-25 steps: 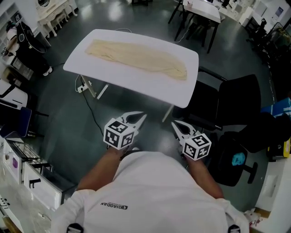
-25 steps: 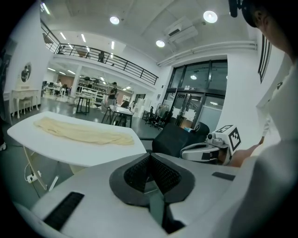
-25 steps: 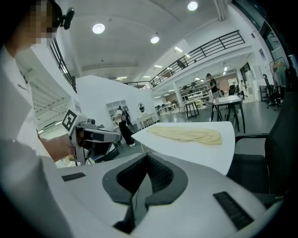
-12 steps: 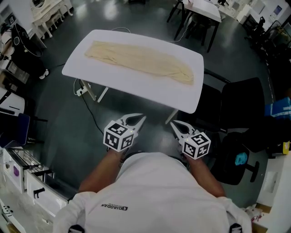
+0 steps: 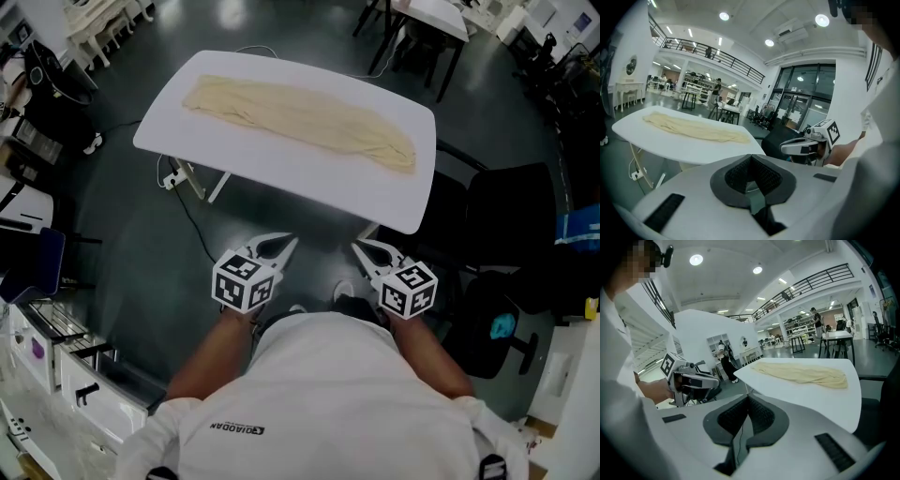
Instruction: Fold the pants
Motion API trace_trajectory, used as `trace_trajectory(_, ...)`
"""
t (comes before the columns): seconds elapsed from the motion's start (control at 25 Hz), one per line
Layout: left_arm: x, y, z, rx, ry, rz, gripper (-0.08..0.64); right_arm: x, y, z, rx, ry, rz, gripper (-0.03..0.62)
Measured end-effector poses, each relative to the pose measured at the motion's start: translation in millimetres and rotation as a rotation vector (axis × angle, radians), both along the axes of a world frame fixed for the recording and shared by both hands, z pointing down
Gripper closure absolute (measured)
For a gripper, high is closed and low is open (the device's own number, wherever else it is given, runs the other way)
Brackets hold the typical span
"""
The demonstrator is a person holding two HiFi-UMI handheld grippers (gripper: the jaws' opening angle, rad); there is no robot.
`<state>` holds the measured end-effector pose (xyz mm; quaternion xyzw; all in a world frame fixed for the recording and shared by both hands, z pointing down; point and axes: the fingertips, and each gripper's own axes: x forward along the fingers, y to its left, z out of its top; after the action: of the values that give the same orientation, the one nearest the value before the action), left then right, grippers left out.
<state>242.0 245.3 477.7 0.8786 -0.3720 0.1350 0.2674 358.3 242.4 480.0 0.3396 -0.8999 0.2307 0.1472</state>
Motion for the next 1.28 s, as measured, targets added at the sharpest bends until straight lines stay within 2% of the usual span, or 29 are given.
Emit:
trace_trajectory(0.44, -25, -24, 19, -0.037, -0.021, -0.065, 0.532, -17, -37, 14, -0.018, -0.025, -0.030, 0.574)
trace_trajectory(0.88, -22, -115, 4, 0.004, -0.089, -0.049, 0.532, -5, -122, 16, -0.015, -0.077, 0.024, 0.574)
trace_trajectory(1.28, 6, -205, 4, -0.001, -0.136, -0.008, 0.532, 37, -211, 28, -0.041, -0.069, 0.088, 0.574)
